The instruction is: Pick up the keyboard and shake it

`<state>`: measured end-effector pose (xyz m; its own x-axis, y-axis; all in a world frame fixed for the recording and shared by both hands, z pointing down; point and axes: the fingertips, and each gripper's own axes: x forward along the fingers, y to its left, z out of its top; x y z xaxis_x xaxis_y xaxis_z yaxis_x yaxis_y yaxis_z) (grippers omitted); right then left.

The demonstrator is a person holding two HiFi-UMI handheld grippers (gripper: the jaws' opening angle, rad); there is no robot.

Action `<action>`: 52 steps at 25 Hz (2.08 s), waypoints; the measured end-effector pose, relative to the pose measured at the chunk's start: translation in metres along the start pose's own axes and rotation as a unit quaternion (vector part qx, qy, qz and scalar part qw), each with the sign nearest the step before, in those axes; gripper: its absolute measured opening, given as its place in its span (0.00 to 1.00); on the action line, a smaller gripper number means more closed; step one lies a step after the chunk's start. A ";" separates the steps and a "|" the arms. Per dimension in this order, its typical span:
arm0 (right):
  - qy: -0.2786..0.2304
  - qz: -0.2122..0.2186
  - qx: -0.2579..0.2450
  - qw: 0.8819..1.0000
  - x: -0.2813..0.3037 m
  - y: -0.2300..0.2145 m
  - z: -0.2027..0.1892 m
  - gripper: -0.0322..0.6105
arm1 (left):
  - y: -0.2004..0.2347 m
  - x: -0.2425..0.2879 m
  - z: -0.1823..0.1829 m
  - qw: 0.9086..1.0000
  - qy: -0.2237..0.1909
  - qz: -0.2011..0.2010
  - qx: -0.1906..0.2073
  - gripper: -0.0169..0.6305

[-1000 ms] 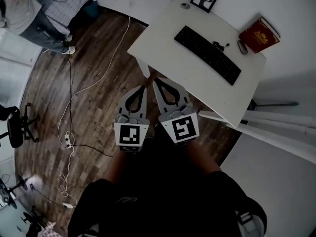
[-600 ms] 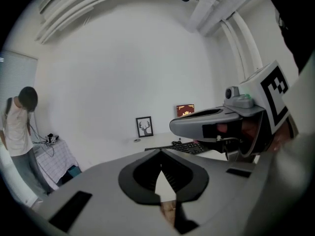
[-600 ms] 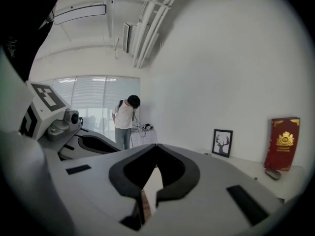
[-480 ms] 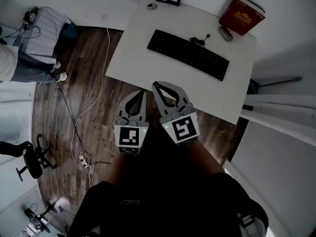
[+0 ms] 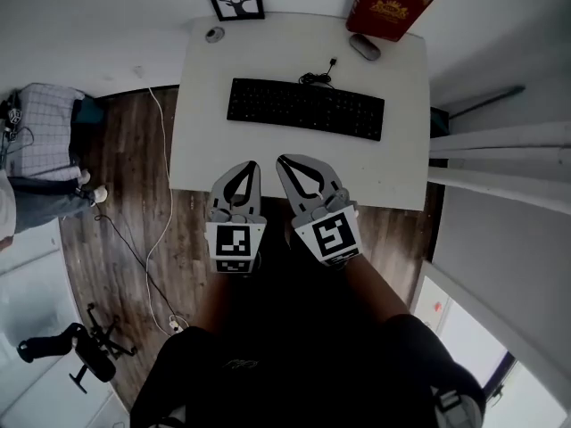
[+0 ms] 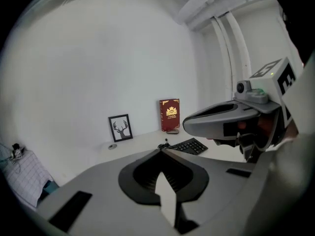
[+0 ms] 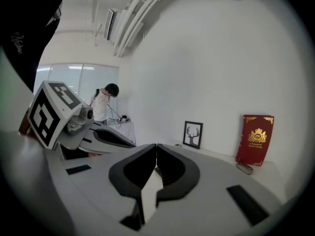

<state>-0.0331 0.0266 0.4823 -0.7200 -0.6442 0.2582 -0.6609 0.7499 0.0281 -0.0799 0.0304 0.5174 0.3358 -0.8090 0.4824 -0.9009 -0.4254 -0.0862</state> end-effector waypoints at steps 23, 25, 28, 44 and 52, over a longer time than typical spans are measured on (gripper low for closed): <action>0.144 -0.090 0.070 0.983 0.076 -0.067 -0.046 0.08 | 0.075 0.212 -0.022 0.891 0.136 -0.329 0.281 0.31; 0.154 -0.072 0.080 0.982 0.082 -0.076 -0.051 0.08 | 0.067 0.225 -0.041 0.857 0.187 -0.376 0.299 0.42; 0.162 -0.036 0.078 0.983 0.098 -0.089 -0.060 0.08 | 0.062 0.237 -0.066 0.798 0.256 -0.428 0.339 0.51; 0.209 0.016 0.121 0.970 0.121 -0.133 -0.109 0.09 | 0.044 0.275 -0.105 0.674 0.397 -0.474 0.404 0.56; 0.217 0.019 0.098 0.971 0.126 -0.121 -0.105 0.09 | 0.043 0.268 -0.097 0.694 0.361 -0.441 0.440 0.52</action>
<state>-0.0218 -0.1295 0.6131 -0.6148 -0.4609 0.6400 -0.6943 0.7012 -0.1620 -0.0549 -0.1655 0.7278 0.1373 0.2021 0.9697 0.1914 -0.9659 0.1742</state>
